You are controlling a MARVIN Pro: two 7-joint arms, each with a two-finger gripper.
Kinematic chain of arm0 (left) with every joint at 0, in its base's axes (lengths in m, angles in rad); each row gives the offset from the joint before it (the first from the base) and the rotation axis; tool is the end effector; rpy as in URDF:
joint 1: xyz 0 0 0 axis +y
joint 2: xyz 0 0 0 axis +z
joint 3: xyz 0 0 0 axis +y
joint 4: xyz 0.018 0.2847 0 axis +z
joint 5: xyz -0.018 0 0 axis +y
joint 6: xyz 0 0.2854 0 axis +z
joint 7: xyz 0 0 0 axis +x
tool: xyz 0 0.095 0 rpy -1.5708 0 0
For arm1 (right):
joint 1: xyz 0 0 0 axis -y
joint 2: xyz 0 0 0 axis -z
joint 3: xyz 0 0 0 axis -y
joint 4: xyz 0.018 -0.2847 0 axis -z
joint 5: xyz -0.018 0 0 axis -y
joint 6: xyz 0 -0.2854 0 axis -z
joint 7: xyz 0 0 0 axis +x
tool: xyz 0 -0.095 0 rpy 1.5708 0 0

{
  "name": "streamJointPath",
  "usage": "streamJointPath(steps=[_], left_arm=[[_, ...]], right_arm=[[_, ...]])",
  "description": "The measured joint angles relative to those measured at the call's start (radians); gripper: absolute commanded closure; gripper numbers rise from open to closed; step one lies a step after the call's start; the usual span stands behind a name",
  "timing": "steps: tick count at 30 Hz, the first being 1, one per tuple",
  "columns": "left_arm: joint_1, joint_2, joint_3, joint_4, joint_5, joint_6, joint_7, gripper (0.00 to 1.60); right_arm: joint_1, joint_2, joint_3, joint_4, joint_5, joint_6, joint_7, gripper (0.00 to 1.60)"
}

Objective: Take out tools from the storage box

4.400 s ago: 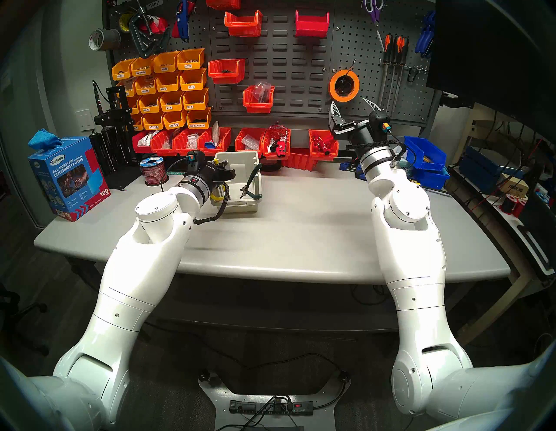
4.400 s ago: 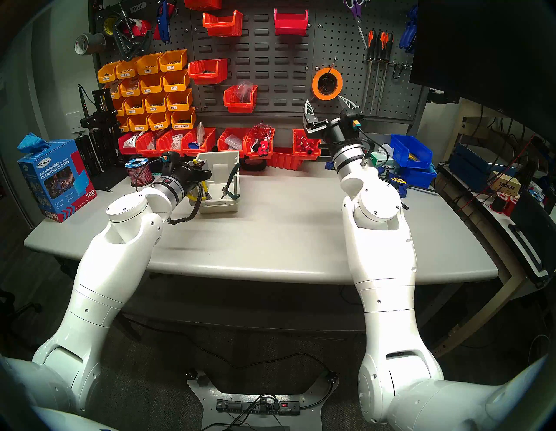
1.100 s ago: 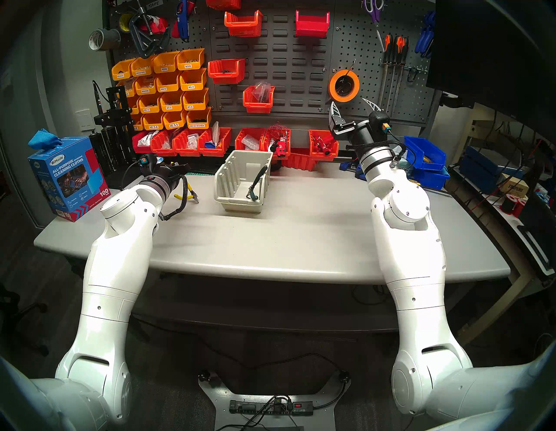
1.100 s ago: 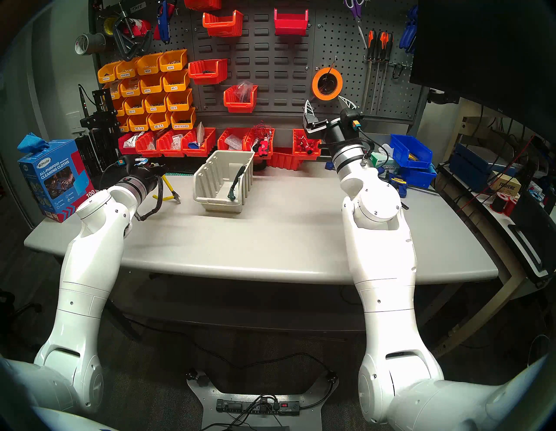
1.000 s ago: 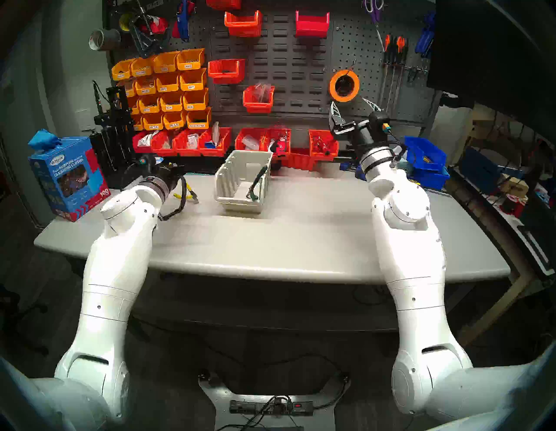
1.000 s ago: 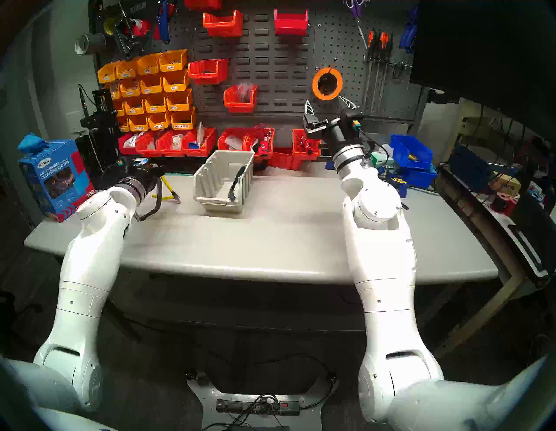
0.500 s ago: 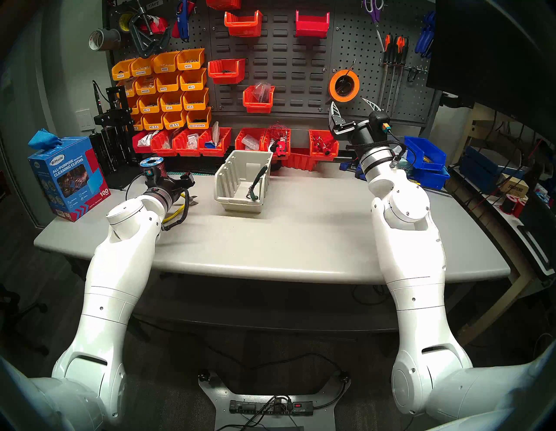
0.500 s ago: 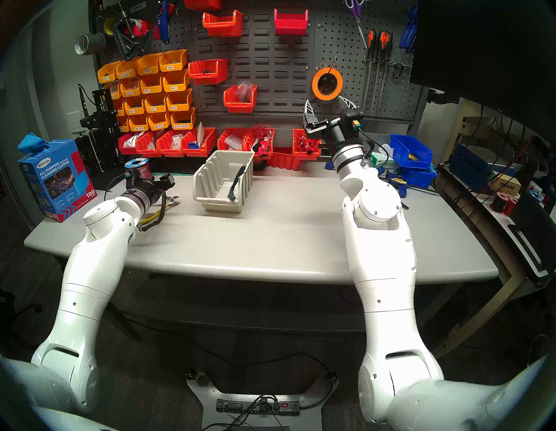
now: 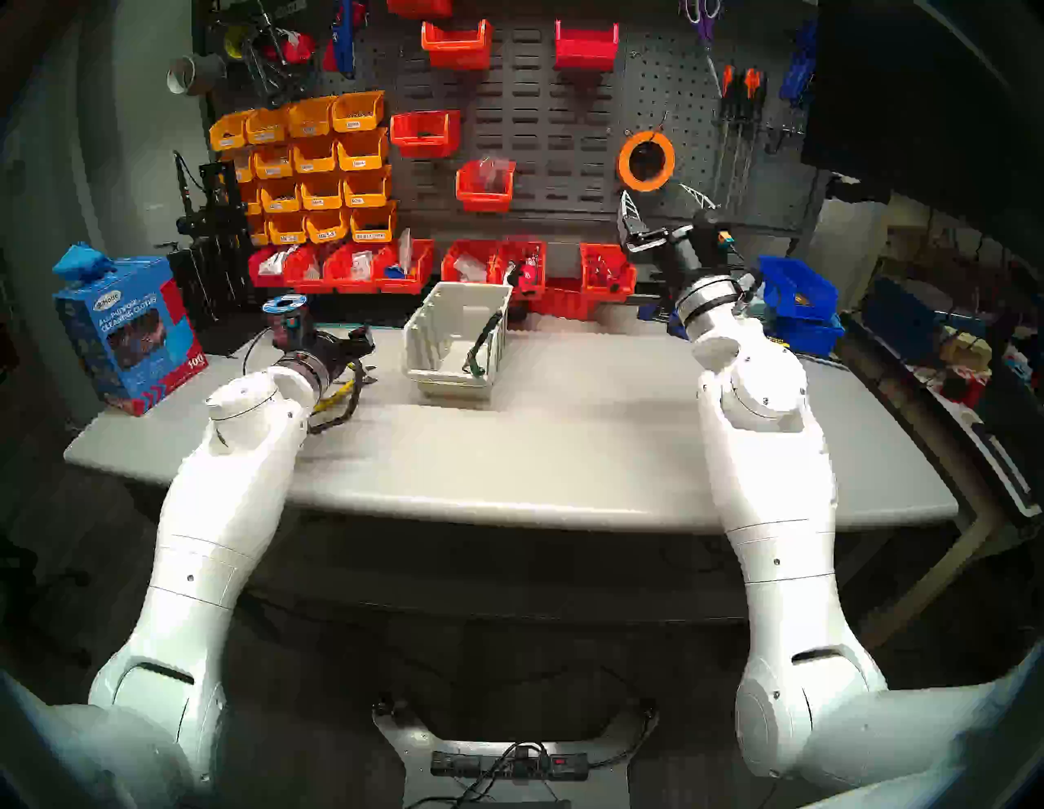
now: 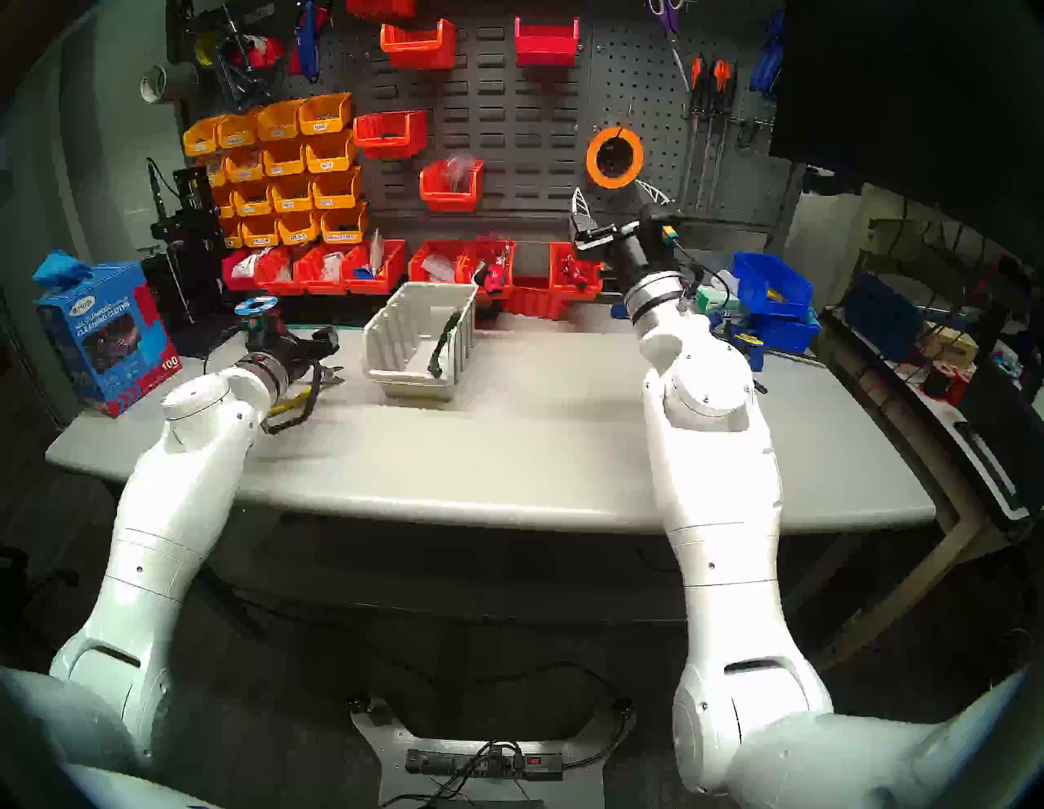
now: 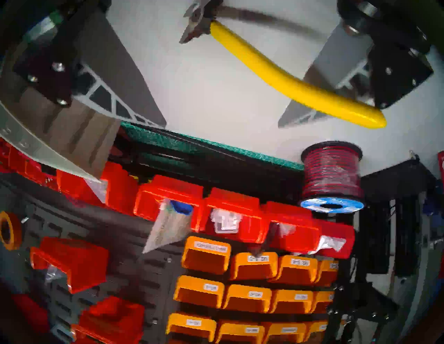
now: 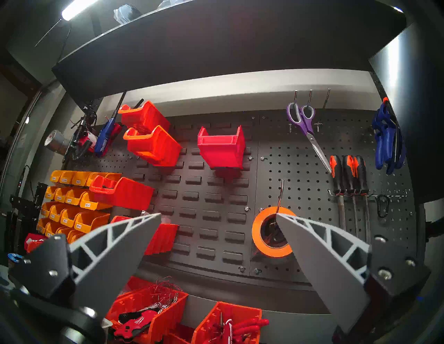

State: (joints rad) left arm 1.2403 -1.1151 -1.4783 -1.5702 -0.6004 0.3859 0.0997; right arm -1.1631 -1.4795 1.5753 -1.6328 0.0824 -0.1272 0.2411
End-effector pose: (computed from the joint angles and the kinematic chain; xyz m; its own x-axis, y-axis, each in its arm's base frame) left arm 0.4724 0.1052 -0.1809 0.1085 0.1004 0.9890 -0.0202 -0.9945 0.1032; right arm 0.4679 -0.0044 -0.0882 -0.5622 0.0088 0.8270 0.1945 -0.9705 0.1425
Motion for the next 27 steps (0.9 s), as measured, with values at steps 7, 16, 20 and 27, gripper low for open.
streamJointPath(steps=[7, 16, 20, 27], left_arm=[[-0.024, 0.071, 0.065, -0.007, 0.113, -0.076, -0.114, 0.00], [-0.053, 0.153, 0.116, 0.036, 0.221, -0.216, -0.272, 0.00], [-0.063, 0.171, 0.120, 0.066, 0.255, -0.281, -0.323, 0.00], [-0.081, 0.184, 0.118, 0.111, 0.292, -0.388, -0.358, 0.00]], right_arm=[[0.000, 0.000, 0.000, 0.000, 0.000, 0.000, 0.000, 0.00], [0.000, 0.000, 0.000, 0.001, 0.000, 0.000, 0.000, 0.00], [0.000, 0.000, 0.000, 0.000, 0.000, 0.000, 0.000, 0.00], [0.000, 0.000, 0.000, 0.000, 0.000, 0.000, 0.000, 0.00]])
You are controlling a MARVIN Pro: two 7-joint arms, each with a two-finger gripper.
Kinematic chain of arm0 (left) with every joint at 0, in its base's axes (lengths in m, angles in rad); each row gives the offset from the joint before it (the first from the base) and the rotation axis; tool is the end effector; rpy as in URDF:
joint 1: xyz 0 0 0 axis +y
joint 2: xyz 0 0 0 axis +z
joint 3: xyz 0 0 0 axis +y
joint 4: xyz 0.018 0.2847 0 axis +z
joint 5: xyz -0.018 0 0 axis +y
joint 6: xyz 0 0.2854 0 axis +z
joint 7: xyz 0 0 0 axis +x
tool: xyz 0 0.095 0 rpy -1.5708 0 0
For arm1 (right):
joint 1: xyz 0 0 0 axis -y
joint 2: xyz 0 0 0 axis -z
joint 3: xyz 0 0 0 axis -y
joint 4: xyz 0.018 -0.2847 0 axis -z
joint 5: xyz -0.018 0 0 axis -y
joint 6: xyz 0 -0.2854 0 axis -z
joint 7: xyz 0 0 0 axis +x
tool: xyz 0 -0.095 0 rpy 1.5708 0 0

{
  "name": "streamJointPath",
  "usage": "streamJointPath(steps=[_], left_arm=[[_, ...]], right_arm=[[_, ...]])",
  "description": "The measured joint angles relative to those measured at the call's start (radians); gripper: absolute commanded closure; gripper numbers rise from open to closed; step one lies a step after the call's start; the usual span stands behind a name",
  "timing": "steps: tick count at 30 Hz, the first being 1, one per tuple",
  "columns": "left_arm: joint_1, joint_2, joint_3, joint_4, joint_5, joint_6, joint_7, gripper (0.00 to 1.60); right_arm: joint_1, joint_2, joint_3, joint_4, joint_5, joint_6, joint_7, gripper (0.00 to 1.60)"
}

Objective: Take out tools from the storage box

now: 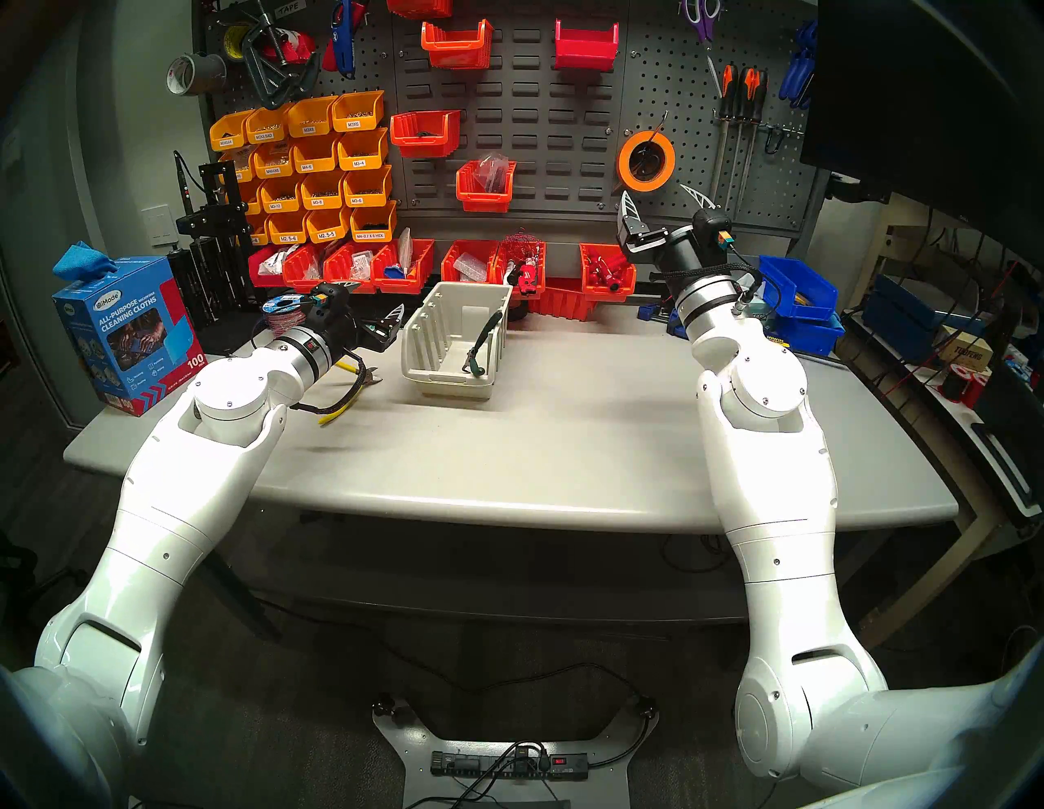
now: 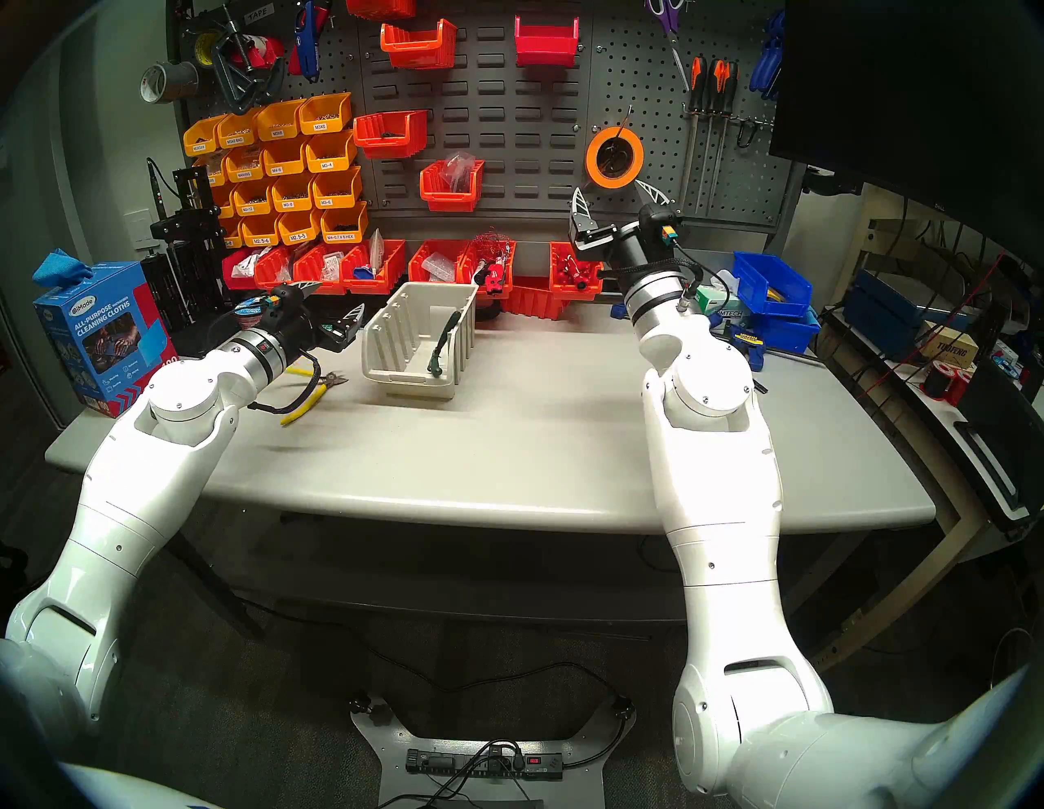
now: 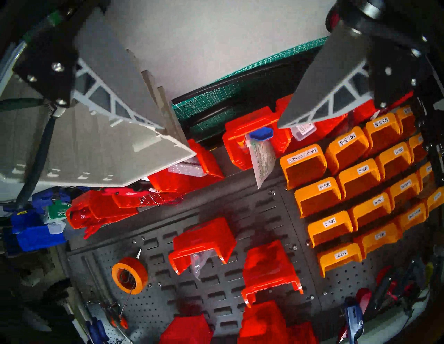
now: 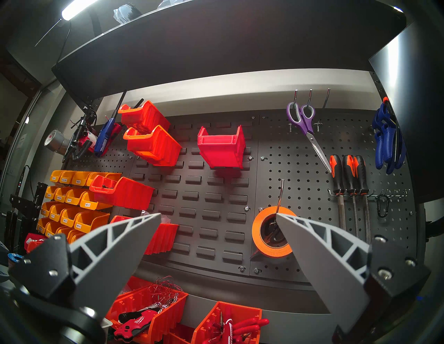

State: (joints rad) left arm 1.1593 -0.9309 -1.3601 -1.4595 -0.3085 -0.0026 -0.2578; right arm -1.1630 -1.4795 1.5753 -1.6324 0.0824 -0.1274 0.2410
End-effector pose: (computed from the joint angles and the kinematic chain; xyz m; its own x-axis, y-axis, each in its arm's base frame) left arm 0.4798 0.1174 -0.1536 -0.2189 -0.3447 0.9128 -0.2729 -0.8766 -0.3965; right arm 0.4680 -0.0045 -0.0883 -0.5621 0.0088 0.8270 0.1944 -0.9705 0.1425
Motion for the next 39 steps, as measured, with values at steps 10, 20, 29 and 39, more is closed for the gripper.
streamJointPath(steps=[10, 20, 29, 39], left_arm=[[-0.024, -0.010, -0.020, -0.007, 0.002, -0.100, -0.021, 0.00], [-0.027, -0.022, -0.065, -0.108, -0.160, -0.162, -0.145, 0.00], [-0.023, 0.056, -0.013, -0.113, -0.269, -0.248, -0.309, 0.00], [-0.027, 0.114, 0.039, -0.066, -0.318, -0.322, -0.505, 0.00]], right_arm=[[0.000, 0.000, 0.000, 0.000, 0.000, 0.000, 0.000, 0.00], [0.000, 0.000, 0.000, 0.000, 0.000, 0.000, 0.000, 0.00], [0.000, 0.000, 0.000, 0.000, 0.000, 0.000, 0.000, 0.00], [0.000, 0.000, 0.000, 0.000, 0.000, 0.000, 0.000, 0.00]])
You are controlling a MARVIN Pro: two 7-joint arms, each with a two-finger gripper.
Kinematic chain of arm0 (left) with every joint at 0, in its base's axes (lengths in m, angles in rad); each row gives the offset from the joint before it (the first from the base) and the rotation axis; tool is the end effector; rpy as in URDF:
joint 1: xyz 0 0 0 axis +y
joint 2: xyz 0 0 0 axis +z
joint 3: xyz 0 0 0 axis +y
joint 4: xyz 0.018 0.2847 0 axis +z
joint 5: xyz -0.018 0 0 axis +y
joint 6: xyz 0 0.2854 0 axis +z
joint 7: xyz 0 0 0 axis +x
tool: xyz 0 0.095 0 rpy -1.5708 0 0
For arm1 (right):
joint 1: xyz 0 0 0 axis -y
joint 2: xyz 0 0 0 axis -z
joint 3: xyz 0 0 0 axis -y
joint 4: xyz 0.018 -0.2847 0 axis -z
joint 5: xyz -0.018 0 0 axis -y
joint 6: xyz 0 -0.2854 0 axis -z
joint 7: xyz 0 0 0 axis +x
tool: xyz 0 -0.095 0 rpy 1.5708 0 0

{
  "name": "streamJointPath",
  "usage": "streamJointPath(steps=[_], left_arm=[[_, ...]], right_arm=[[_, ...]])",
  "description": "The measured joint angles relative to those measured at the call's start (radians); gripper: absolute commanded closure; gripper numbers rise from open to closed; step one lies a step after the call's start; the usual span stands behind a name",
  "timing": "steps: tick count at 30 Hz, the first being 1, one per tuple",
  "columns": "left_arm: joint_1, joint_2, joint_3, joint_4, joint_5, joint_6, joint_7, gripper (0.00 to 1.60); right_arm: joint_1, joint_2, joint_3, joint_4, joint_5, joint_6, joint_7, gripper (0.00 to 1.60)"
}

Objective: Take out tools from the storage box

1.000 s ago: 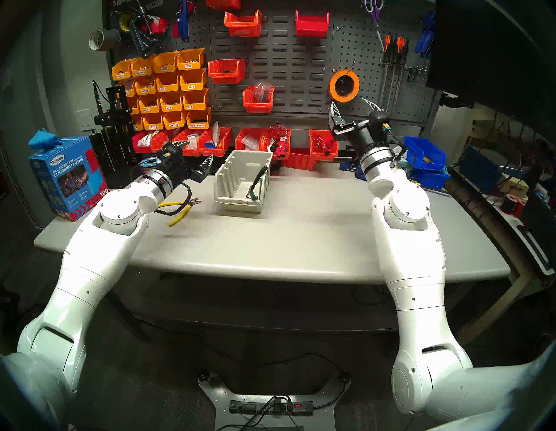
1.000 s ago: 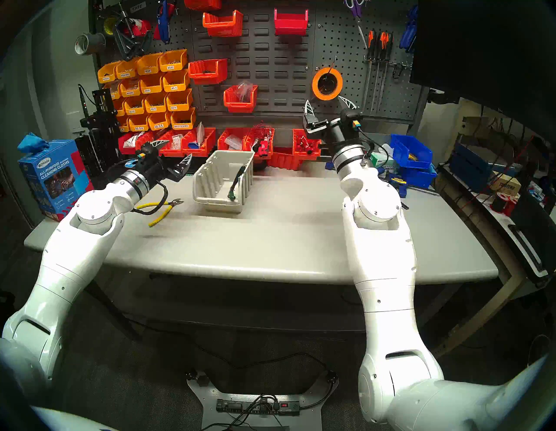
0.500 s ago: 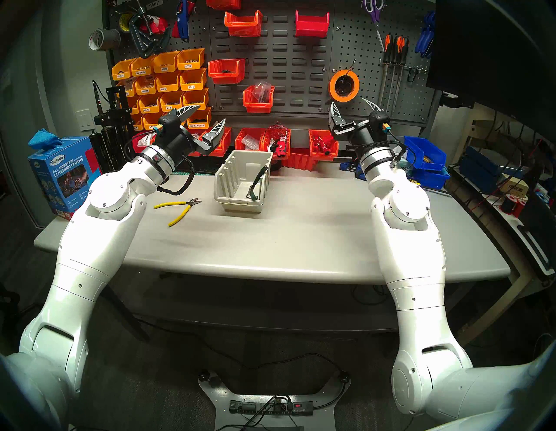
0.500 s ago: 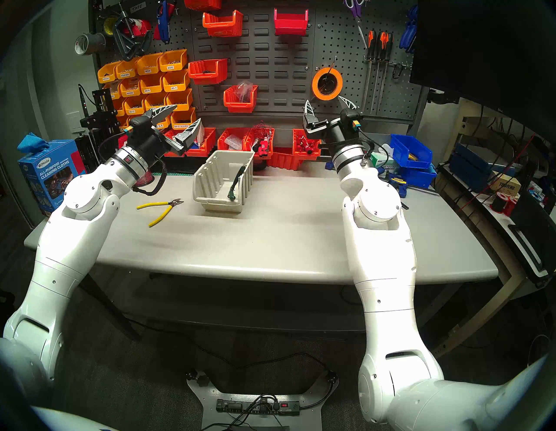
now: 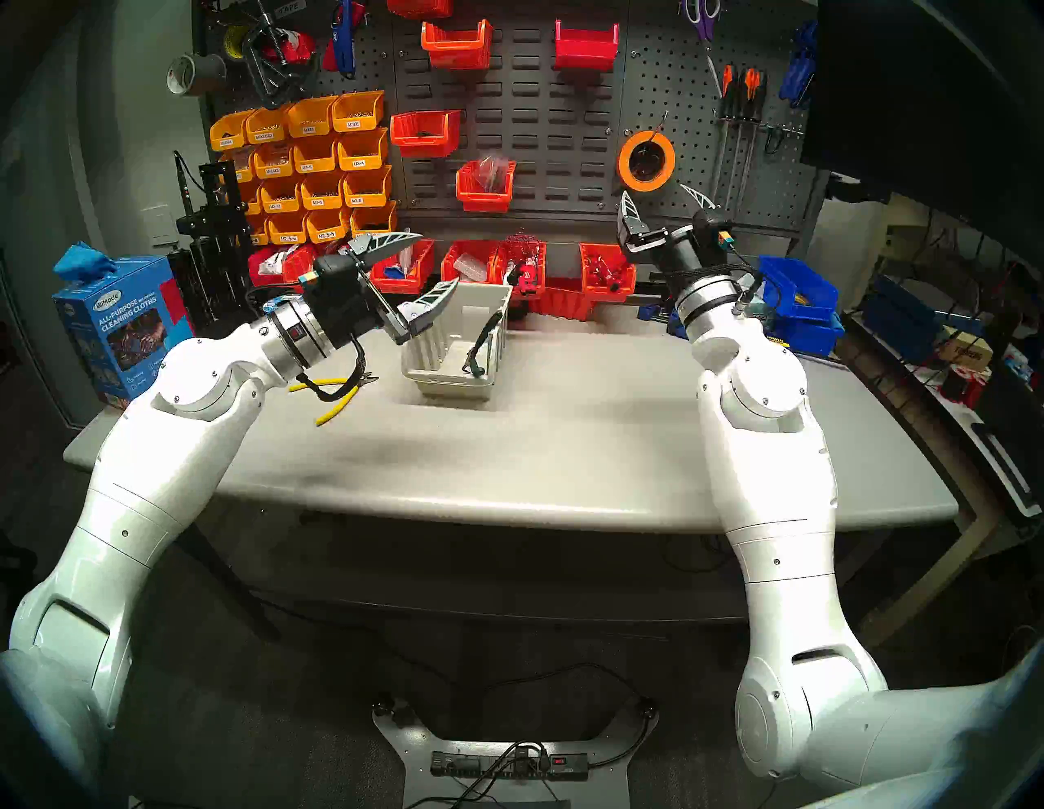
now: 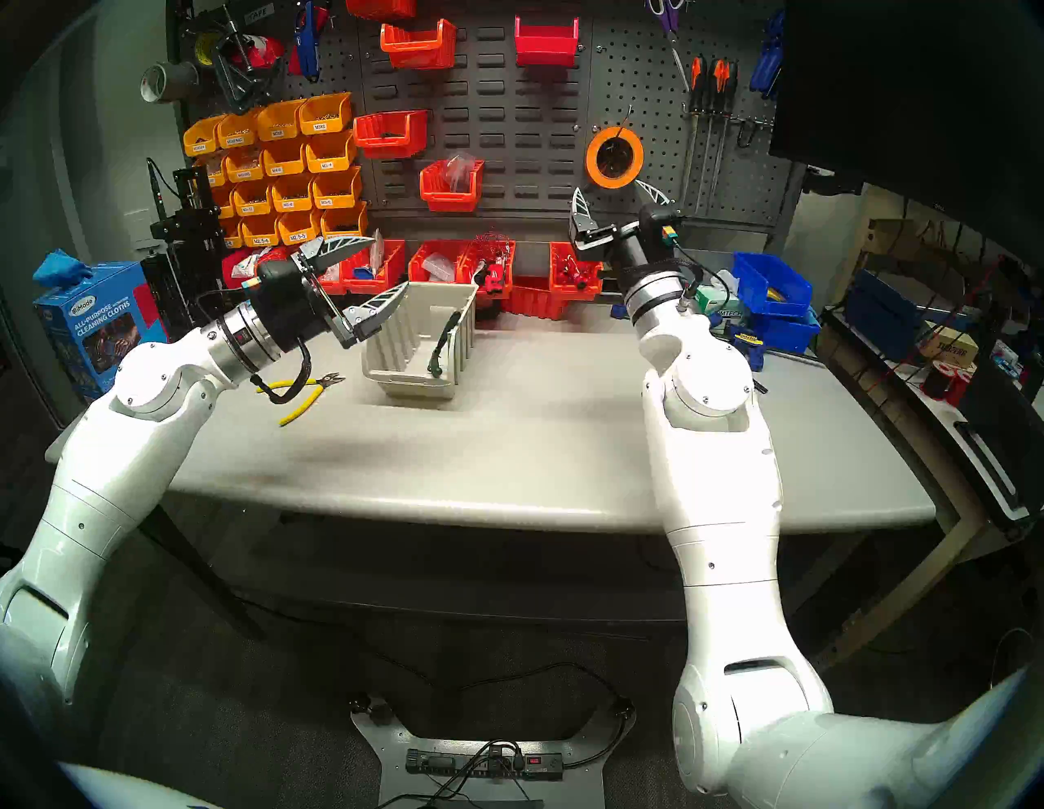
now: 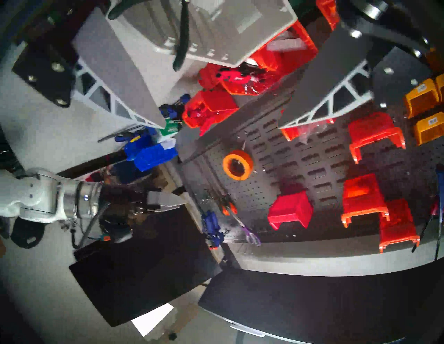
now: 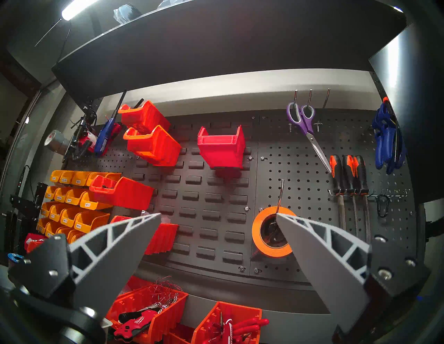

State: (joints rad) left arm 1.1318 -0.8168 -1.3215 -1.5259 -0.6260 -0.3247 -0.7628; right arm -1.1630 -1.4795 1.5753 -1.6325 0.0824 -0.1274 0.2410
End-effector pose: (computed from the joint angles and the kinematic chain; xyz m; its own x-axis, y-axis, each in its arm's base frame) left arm 0.4346 0.0845 -0.1057 -0.5444 -0.0916 0.8338 -0.6534 -0.5770 -0.4901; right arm 0.4679 -0.0045 -0.0883 -0.5622 0.0088 0.8270 0.1944 -0.9705 0.1425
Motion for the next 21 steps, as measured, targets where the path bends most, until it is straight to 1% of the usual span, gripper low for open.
streamJointPath(steps=[5, 7, 12, 16, 21], left_arm=[[0.002, 0.003, -0.003, -0.004, -0.031, -0.004, -0.040, 0.00], [0.006, 0.010, -0.002, -0.010, -0.054, -0.003, -0.079, 0.00], [0.024, 0.024, 0.007, -0.013, -0.079, 0.004, -0.150, 0.00], [0.040, 0.032, 0.024, -0.007, -0.083, 0.012, -0.189, 0.00], [0.051, 0.033, 0.044, 0.016, -0.061, 0.006, -0.198, 0.00]], right_arm=[[0.000, 0.000, 0.000, 0.000, 0.000, 0.000, 0.000, 0.00], [0.000, 0.000, 0.000, 0.000, 0.000, 0.000, 0.000, 0.00], [0.000, 0.000, 0.000, 0.000, 0.000, 0.000, 0.000, 0.00], [0.000, 0.000, 0.000, 0.000, 0.000, 0.000, 0.000, 0.00], [0.000, 0.000, 0.000, 0.000, 0.000, 0.000, 0.000, 0.00]])
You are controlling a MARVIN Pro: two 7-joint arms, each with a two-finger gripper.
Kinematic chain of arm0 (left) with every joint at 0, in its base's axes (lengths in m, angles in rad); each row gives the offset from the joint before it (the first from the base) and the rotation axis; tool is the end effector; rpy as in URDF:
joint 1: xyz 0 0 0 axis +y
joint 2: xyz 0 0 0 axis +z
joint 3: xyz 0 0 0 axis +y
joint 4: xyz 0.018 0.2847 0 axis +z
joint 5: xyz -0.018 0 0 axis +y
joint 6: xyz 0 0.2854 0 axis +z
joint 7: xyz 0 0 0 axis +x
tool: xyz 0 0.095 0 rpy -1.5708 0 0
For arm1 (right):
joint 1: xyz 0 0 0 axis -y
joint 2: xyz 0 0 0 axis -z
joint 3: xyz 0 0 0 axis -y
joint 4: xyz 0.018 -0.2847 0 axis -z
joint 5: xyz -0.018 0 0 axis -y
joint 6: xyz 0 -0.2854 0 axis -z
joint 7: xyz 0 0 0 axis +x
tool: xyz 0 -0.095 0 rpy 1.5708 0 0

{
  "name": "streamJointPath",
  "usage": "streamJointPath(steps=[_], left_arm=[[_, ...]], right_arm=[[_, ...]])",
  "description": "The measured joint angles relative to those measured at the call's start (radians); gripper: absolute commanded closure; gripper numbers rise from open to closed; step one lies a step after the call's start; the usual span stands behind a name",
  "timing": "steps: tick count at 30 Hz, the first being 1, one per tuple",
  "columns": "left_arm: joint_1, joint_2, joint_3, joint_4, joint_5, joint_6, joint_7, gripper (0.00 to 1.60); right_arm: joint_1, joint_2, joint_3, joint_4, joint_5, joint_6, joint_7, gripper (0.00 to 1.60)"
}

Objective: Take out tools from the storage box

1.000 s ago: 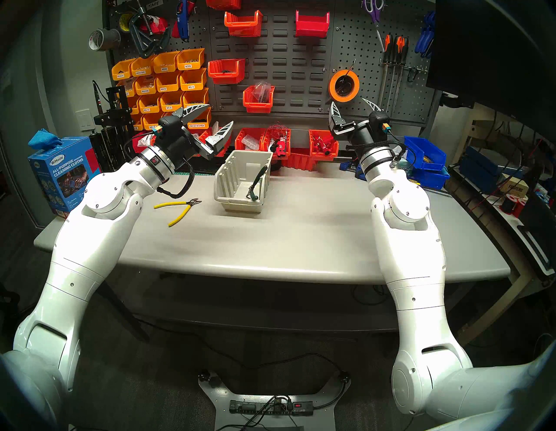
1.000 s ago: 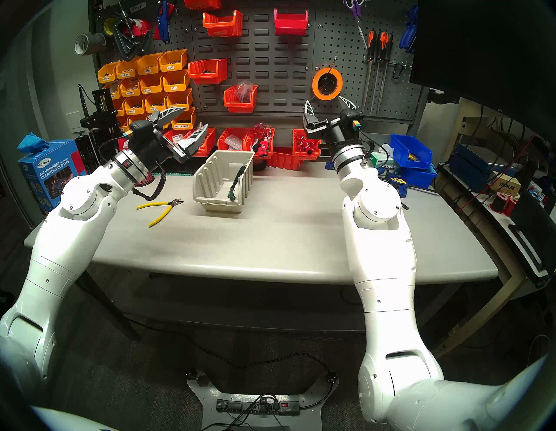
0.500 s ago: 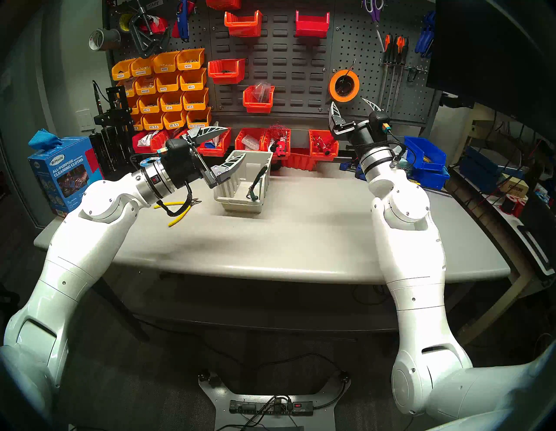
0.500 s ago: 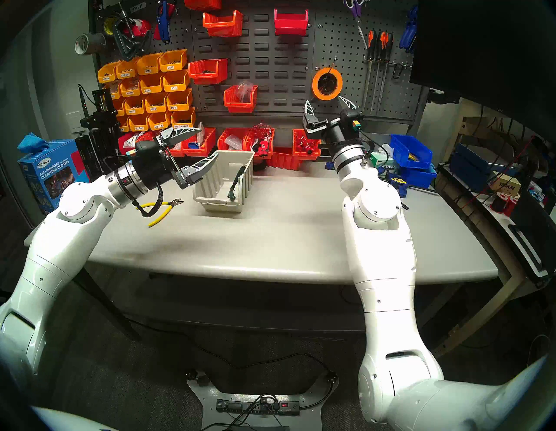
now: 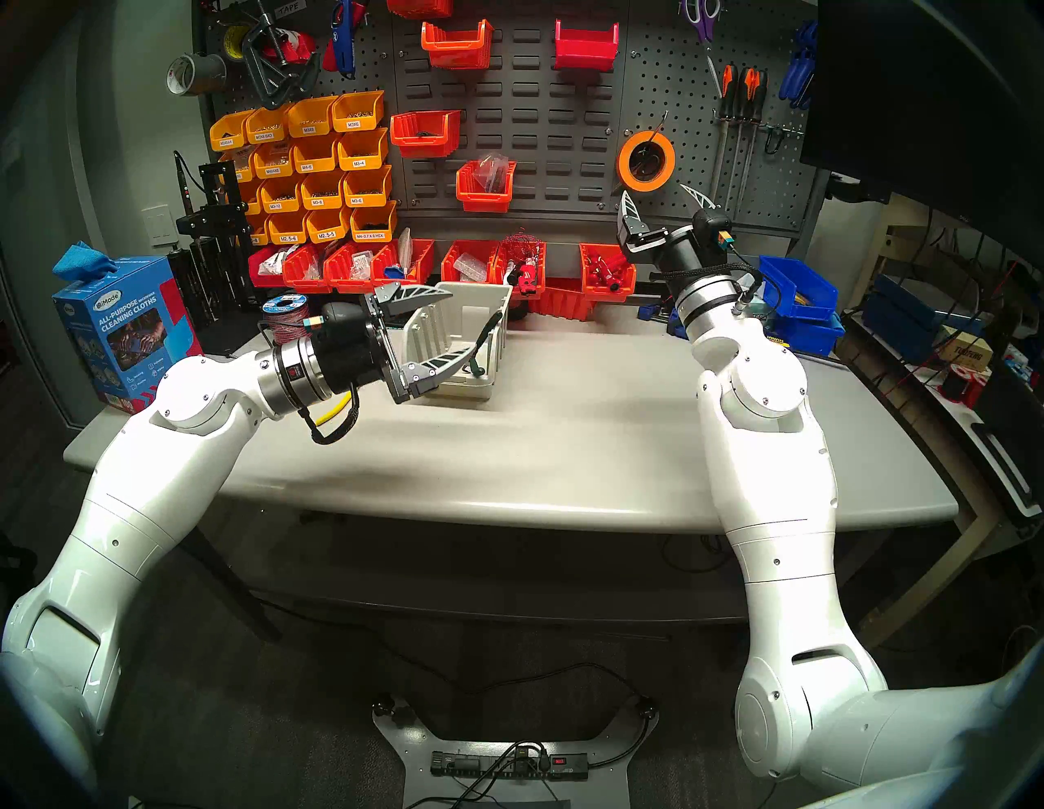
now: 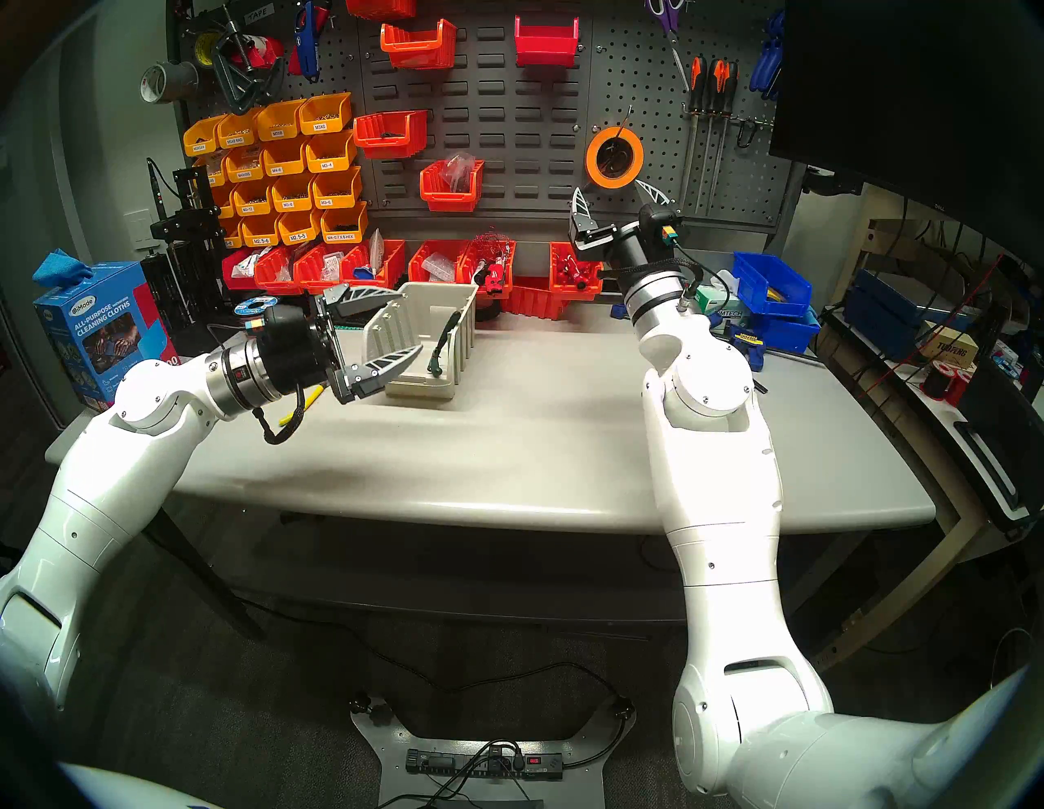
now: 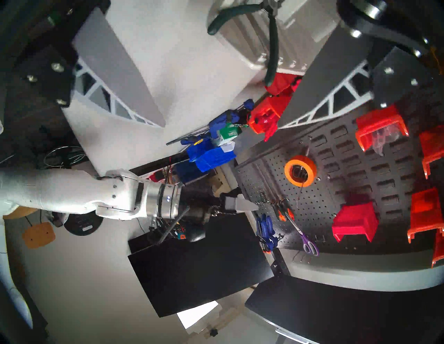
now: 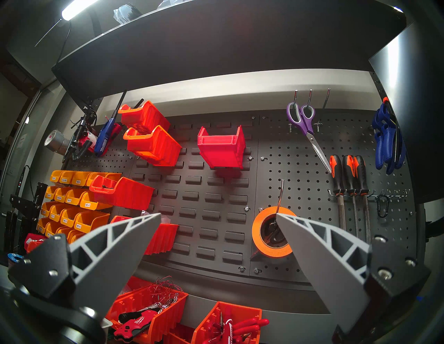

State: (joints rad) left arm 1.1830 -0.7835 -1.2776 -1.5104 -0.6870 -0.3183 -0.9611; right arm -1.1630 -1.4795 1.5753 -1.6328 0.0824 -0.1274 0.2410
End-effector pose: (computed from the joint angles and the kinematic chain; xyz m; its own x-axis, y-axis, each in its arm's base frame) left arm 0.4132 0.0784 -0.1451 -0.4523 -0.0710 0.8890 -0.8026 -0.4024 -0.4404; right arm 0.4679 -0.0045 -0.0882 -0.5624 0.0088 0.8268 0.1944 -0.9705 0.1426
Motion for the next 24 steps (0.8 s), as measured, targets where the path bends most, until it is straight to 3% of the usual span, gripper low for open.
streamJointPath(steps=[14, 24], left_arm=[[0.010, -0.029, 0.047, 0.021, 0.134, -0.015, 0.108, 0.00], [0.023, -0.055, 0.052, 0.005, 0.200, 0.026, 0.219, 0.00]], right_arm=[[0.000, 0.000, 0.000, 0.000, 0.000, 0.000, 0.000, 0.00], [0.000, 0.000, 0.000, 0.000, 0.000, 0.000, 0.000, 0.00]])
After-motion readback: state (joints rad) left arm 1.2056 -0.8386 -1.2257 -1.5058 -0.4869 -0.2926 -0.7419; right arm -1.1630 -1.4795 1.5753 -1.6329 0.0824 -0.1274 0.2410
